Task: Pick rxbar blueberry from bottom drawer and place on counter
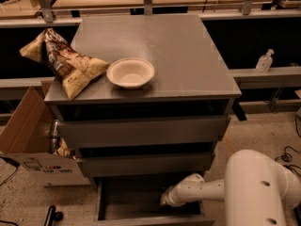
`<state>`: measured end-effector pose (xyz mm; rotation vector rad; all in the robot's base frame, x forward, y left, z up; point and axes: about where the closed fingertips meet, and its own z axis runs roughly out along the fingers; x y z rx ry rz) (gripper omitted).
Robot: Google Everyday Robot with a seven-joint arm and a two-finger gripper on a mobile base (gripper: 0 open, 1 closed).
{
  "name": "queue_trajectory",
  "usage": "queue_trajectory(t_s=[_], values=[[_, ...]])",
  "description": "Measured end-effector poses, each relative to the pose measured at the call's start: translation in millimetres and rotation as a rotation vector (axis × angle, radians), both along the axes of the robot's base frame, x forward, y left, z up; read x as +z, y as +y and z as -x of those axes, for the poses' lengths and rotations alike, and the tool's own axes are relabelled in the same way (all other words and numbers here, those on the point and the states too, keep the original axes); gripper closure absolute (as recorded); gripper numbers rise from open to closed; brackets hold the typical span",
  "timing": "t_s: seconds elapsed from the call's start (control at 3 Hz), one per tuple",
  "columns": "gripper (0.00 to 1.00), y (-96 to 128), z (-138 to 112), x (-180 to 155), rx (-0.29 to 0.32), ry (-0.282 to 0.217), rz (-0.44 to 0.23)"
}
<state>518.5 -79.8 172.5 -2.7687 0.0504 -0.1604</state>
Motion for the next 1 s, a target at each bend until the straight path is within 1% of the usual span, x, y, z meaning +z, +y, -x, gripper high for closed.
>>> queue_trajectory(t_s=[0.33, 0.67, 1.0], values=[[1.00, 21, 17, 36, 0.108, -0.113, -0.101], [1.00, 46, 34, 68, 0.175, -0.168, -0.185], [1.00, 73, 51, 108, 0.224, -0.186, -0.290]])
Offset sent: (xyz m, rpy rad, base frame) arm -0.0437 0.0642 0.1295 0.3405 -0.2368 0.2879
